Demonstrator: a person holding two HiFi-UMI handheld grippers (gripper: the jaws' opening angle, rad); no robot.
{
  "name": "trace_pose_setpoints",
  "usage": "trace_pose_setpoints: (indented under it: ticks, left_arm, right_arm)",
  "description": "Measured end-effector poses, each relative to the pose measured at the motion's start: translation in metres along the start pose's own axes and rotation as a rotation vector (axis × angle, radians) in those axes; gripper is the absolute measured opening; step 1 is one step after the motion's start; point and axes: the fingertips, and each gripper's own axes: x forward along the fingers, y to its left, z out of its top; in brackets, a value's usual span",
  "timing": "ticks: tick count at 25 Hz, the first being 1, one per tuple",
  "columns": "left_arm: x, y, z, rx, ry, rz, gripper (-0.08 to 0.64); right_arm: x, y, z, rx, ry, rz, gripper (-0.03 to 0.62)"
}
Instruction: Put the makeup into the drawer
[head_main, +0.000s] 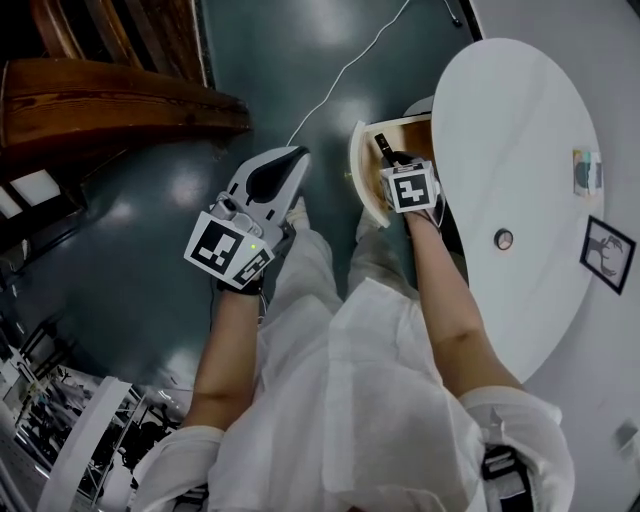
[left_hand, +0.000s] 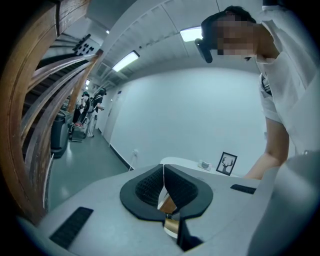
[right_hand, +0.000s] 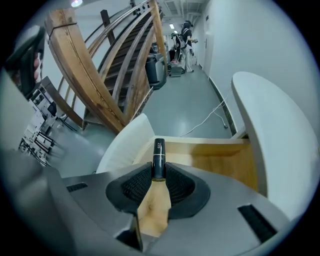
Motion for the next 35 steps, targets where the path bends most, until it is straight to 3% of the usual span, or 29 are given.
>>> trace_pose_setpoints:
  ticks: [5, 13, 19, 23, 35]
  left_arm:
    - [0.006, 0.003, -0.012, -0.013, 0.010, -0.011, 0.017]
    - [0.026, 0.000, -0.032, -0.042, 0.021, -0.031, 0.018]
    - [0.031, -0.001, -0.039, -0.047, 0.038, -0.042, 0.018]
    - [0.031, -0.001, -0.042, -0.048, 0.042, -0.039, 0.017]
    - [0.034, -0.002, -0.043, -0.049, 0.040, -0.035, 0.018]
  right_arm:
    - [0.034, 0.000, -0.032, 0.049, 0.094, 0.038, 0.083]
    - [0.078, -0.023, -0.063, -0.040, 0.202, 0.015, 0.084]
    - [0.098, -0.026, -0.062, -0.119, 0.218, 0.006, 0.084]
    - [0.105, -0.022, -0.046, -0.176, 0.161, 0.023, 0.084]
    - [0.103, -0.023, -0.041, -0.192, 0.139, 0.020, 0.087]
